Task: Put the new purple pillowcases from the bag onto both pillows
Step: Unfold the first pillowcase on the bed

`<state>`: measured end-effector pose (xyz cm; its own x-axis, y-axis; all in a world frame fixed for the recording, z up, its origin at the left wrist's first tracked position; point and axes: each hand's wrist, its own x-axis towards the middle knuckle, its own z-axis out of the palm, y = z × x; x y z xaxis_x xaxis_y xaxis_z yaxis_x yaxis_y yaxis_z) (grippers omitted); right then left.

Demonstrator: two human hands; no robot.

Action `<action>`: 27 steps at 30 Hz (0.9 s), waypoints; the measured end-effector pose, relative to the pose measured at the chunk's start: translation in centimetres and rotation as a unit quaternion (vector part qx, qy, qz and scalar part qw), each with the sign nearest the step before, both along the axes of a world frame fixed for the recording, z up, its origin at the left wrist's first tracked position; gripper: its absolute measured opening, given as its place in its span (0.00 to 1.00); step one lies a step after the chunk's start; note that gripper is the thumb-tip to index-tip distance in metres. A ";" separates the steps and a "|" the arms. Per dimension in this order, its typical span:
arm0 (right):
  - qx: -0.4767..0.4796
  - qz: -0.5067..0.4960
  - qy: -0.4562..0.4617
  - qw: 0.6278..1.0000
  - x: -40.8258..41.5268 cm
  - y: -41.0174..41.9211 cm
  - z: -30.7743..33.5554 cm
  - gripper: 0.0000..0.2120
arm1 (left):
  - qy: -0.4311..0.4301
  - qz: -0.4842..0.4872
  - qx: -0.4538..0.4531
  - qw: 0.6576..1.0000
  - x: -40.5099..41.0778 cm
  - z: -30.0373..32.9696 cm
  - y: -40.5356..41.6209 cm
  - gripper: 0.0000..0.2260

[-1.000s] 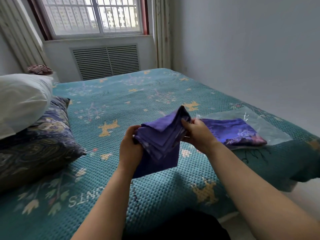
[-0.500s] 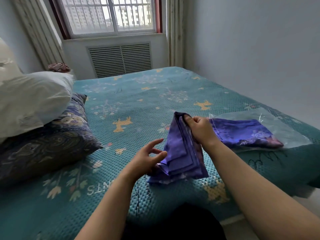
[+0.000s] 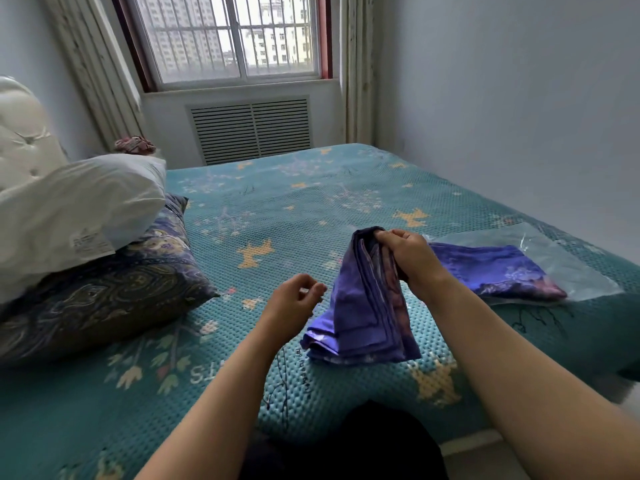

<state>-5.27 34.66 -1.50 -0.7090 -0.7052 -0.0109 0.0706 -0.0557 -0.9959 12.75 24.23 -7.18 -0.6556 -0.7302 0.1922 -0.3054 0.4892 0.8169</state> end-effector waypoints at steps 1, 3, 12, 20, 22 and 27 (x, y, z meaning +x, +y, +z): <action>-0.002 -0.002 -0.002 1.000 0.1 0.2 0.2 0.13 | 0.005 -0.045 0.027 0.999 0.2 0.3 0.2 0.03; -0.010 -0.010 -0.018 1.000 0.0 0.3 0.3 0.14 | -0.058 -0.158 0.069 0.983 0.5 0.6 1.0 0.12; 0.050 0.066 0.020 0.996 0.2 1.8 2.0 0.09 | 0.050 0.016 -0.093 0.994 0.8 1.7 1.5 0.12; 0.180 0.311 0.277 0.891 3.8 3.1 5.7 0.25 | 0.205 0.015 -0.012 0.979 -0.5 10.3 1.6 0.09; 0.210 0.234 0.352 0.881 4.8 2.6 5.5 0.10 | 0.204 -0.006 -0.007 0.979 -0.9 11.0 1.5 0.06; 0.041 0.109 0.096 0.989 4.9 1.8 6.3 0.14 | -0.036 -0.061 -0.040 0.997 0.7 7.6 0.5 0.33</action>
<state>-0.41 36.45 4.80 -0.5351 -0.8436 0.0458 -0.1189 0.0215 -0.9927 13.42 24.77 0.44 -0.7529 -0.6285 0.1952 -0.2963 0.5886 0.7522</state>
